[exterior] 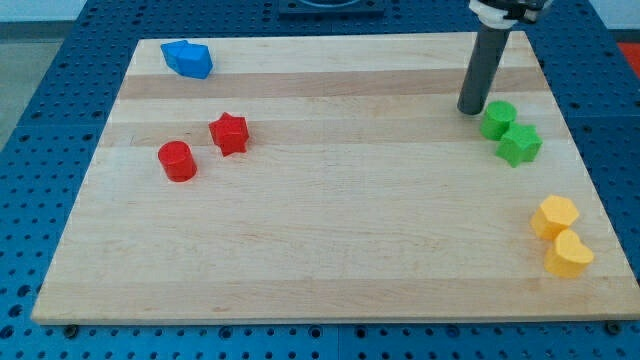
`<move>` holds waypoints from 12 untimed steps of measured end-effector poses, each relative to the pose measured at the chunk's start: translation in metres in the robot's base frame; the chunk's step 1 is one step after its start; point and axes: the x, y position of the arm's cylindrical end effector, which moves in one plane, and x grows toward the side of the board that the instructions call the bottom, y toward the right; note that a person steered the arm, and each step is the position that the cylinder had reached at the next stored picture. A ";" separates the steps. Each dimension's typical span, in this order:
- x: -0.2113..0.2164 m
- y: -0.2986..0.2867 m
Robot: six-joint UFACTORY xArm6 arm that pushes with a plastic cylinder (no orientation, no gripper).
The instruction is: Push the red blocks to the left center of the board
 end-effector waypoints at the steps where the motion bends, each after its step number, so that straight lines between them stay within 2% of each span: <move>1: -0.006 0.000; 4: -0.009 -0.009; 5: -0.004 -0.044; 8: 0.051 -0.174; 12: 0.054 -0.319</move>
